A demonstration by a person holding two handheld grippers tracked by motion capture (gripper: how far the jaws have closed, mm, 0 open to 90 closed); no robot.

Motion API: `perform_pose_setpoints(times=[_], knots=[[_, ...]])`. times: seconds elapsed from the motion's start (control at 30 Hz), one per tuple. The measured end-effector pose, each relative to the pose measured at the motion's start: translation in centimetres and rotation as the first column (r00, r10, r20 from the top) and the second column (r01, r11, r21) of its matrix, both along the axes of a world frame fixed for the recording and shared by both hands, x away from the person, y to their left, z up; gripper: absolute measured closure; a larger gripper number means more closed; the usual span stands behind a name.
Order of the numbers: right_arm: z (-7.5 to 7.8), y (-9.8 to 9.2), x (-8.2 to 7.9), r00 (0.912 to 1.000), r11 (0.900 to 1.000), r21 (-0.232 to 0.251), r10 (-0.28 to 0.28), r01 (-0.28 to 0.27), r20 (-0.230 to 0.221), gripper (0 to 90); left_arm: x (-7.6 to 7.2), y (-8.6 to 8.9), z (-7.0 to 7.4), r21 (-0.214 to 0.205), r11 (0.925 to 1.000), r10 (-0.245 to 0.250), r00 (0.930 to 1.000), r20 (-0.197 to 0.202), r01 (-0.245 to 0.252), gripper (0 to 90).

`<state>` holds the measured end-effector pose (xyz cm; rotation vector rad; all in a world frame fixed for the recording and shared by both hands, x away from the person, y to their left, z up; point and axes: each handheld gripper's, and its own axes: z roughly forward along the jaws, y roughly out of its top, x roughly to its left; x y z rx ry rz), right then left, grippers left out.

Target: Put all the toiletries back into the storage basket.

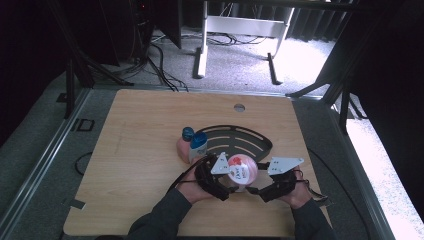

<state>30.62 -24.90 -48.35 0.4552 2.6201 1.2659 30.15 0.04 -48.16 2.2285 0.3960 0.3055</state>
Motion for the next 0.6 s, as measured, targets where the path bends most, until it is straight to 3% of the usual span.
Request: perform_pose_setpoints(times=[0.6], knots=[[0.8,-0.8,1.8,0.9999,0.9999,0.004,-0.01,0.01,0.008,15.1,1.7,-0.9,0.7,-0.009,0.9998,0.016,0.9998,0.009,-0.016,11.6]])
